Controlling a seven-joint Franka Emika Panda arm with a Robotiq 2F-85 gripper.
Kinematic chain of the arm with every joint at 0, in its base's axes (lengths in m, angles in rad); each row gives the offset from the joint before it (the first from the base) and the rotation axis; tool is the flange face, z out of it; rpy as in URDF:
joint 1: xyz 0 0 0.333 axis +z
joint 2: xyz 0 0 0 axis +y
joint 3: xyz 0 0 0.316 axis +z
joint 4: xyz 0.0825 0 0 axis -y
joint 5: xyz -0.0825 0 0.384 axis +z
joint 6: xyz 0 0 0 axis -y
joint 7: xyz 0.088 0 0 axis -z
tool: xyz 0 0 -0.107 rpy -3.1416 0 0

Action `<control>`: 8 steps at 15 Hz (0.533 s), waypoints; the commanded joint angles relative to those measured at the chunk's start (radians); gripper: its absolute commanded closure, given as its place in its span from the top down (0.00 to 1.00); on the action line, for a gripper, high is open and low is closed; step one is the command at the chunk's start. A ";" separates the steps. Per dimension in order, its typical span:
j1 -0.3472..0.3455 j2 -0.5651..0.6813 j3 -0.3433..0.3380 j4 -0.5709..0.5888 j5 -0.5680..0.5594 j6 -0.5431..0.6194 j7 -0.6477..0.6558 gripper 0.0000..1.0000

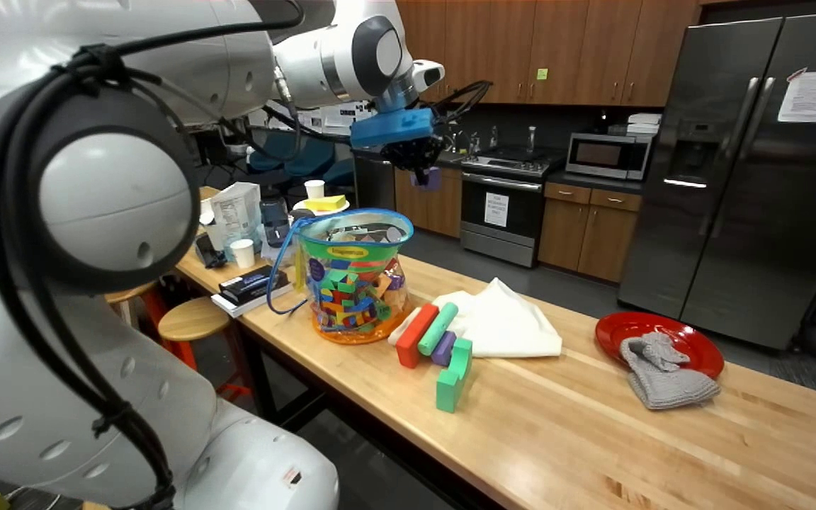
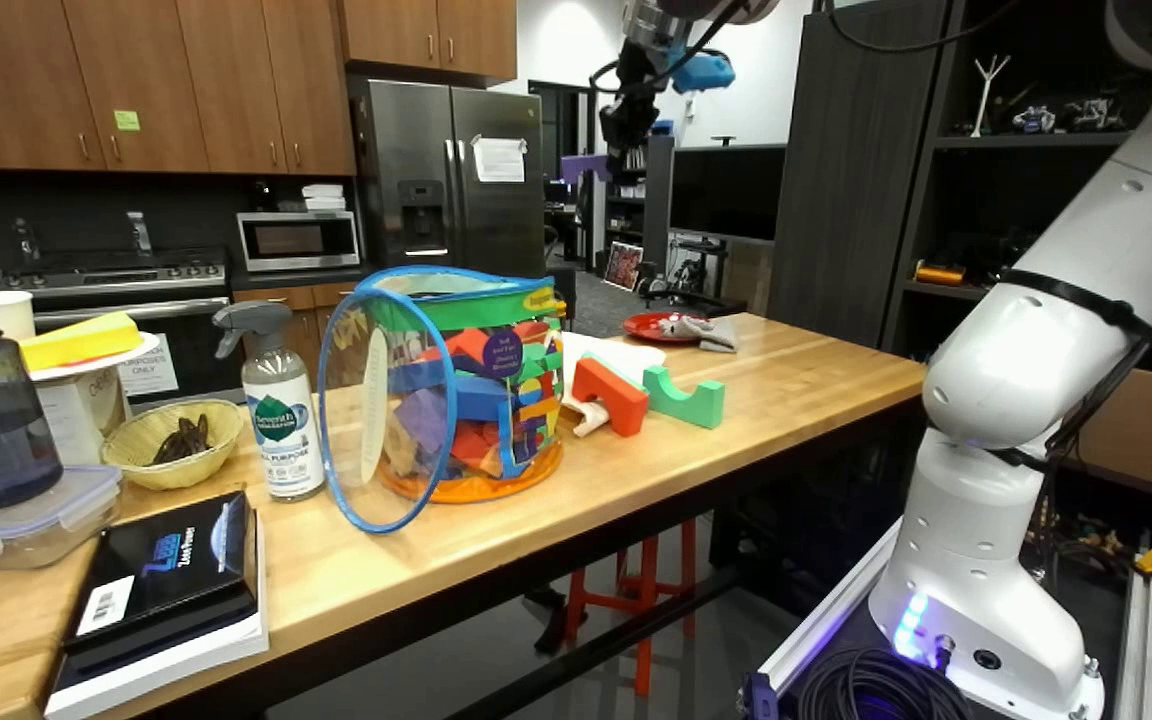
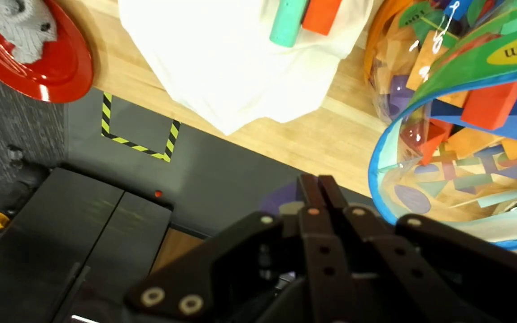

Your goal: Remove one purple block from the clear bag and put it on the counter.

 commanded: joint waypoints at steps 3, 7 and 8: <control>-0.035 -0.153 -0.035 -0.171 -0.015 0.037 0.020 0.01; -0.037 -0.207 -0.056 -0.275 -0.004 0.086 0.006 0.01; -0.034 -0.213 -0.060 -0.305 0.000 0.104 0.003 0.01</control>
